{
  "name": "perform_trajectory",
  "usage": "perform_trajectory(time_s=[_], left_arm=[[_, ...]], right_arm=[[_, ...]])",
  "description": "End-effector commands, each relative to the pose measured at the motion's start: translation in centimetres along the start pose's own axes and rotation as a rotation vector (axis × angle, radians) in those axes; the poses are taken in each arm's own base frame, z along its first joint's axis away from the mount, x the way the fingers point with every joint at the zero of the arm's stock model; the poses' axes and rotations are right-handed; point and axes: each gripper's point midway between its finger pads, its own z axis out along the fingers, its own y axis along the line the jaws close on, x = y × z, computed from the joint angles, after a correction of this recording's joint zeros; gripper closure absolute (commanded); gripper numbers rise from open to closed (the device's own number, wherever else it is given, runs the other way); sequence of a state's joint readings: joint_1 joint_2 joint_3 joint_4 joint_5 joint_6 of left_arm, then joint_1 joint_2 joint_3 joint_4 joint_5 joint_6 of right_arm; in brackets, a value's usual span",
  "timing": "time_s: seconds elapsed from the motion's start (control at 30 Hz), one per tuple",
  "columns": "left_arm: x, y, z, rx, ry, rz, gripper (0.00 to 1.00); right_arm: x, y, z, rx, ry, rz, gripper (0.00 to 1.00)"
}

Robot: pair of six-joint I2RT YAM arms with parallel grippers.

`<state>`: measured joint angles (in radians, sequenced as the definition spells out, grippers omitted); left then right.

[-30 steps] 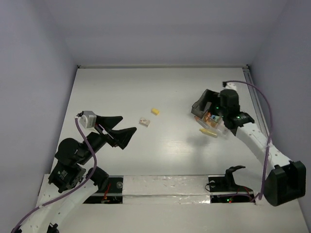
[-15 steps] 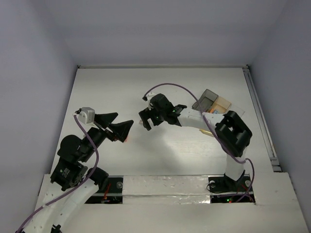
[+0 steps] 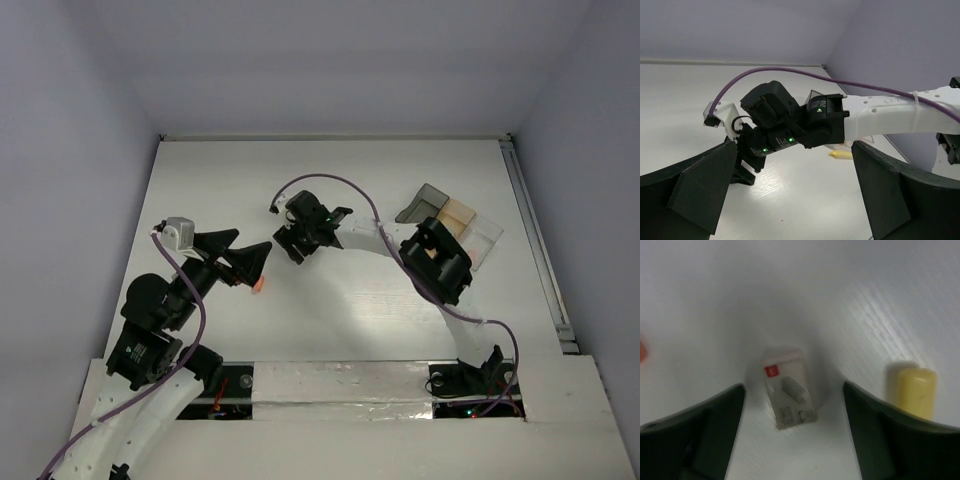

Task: Sort the stationery into containers
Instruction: Pick up the stationery from the center of the board, then place the stationery in the storage box.

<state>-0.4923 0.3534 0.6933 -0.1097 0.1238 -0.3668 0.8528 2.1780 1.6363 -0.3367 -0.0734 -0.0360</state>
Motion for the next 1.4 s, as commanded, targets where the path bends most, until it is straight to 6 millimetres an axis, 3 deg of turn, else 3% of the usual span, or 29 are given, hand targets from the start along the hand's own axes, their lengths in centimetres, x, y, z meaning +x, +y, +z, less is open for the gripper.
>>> perform_trajectory(time_s=[0.0,0.03,0.07,0.1,0.2,0.3,0.33,0.4,0.47,0.5,0.57,0.6,0.7,0.73,0.87,0.97,1.17,1.23,1.27,1.3,1.37], left_arm=[[-0.8,-0.4,0.3,0.021,-0.029,0.016,0.01],[-0.7,-0.4,0.3,0.021,-0.027,0.016,0.01],[-0.9,-0.5,0.3,0.025,-0.032,0.017,0.01],[-0.9,-0.5,0.3,0.028,-0.031,0.017,0.01],[-0.9,-0.7,0.1,0.035,-0.034,0.016,0.01],[-1.0,-0.8,0.1,0.043,-0.039,0.017,0.01],[-1.0,-0.9,0.0,0.047,-0.039,0.016,0.01],[-1.0,-1.0,-0.1,0.051,-0.04,0.016,0.01],[-1.0,-1.1,-0.2,0.058,-0.041,0.016,0.01],[-1.1,-1.1,-0.3,0.061,-0.044,0.017,0.01],[-1.1,-1.5,-0.5,0.076,-0.047,0.017,0.01],[-1.2,-1.5,-0.6,0.079,-0.051,0.017,0.01],[-1.3,-1.9,-0.8,0.096,-0.055,0.016,0.01],[-1.3,-2.0,-0.9,0.098,-0.059,0.016,0.01],[-1.4,-2.5,-1.3,0.124,-0.061,0.013,0.01],[-1.5,-2.6,-1.4,0.126,-0.069,0.015,0.01],[-1.5,-2.8,-1.6,0.134,-0.069,0.013,0.01],[-1.5,-2.7,-1.6,0.131,-0.069,0.013,0.01],[-1.6,-2.8,-1.6,0.132,-0.071,0.013,0.01],[-1.5,-3.0,-1.7,0.14,-0.068,0.012,0.01],[-1.5,-2.9,-1.6,0.14,-0.066,0.01,0.01]], right_arm=[[0.4,0.3,0.7,0.02,0.043,-0.049,0.34],[0.4,0.3,0.7,0.023,0.046,-0.046,0.4],[0.4,0.1,0.6,0.037,0.045,-0.039,0.57],[0.1,-0.1,0.5,0.046,0.036,-0.039,0.63],[-0.9,-0.9,-0.3,0.103,-0.009,-0.013,0.68],[-3.4,-2.2,-2.8,0.195,-0.099,0.05,0.77],[-4.4,-3.0,-4.6,0.221,-0.139,0.1,0.8],[-5.5,-5.8,-7.1,0.3,-0.209,0.176,0.81],[-5.6,-8.4,-11.0,0.377,-0.285,0.297,0.81],[-4.8,-12.1,-13.1,0.472,-0.312,0.382,0.81],[-2.2,-15.1,-17.2,0.534,-0.375,0.538,0.82],[-0.1,-18.8,-19.3,0.607,-0.397,0.636,0.82],[5.8,-22.0,-24.2,0.711,-0.461,0.834,0.83],[8.2,-24.1,-26.1,0.765,-0.487,0.92,0.82],[15.0,-25.8,-30.6,0.876,-0.538,1.062,0.82],[18.3,-26.2,-32.0,0.927,-0.518,1.114,0.82],[21.0,-27.0,-31.2,0.97,-0.417,1.136,0.8],[21.7,-27.4,-31.5,1.01,-0.404,1.152,0.67],[21.9,-27.5,-31.6,1.023,-0.399,1.156,0.55],[22.0,-27.5,-31.9,1.036,-0.406,1.158,0.33],[22.0,-27.6,-32.3,1.052,-0.415,1.146,0.21]])
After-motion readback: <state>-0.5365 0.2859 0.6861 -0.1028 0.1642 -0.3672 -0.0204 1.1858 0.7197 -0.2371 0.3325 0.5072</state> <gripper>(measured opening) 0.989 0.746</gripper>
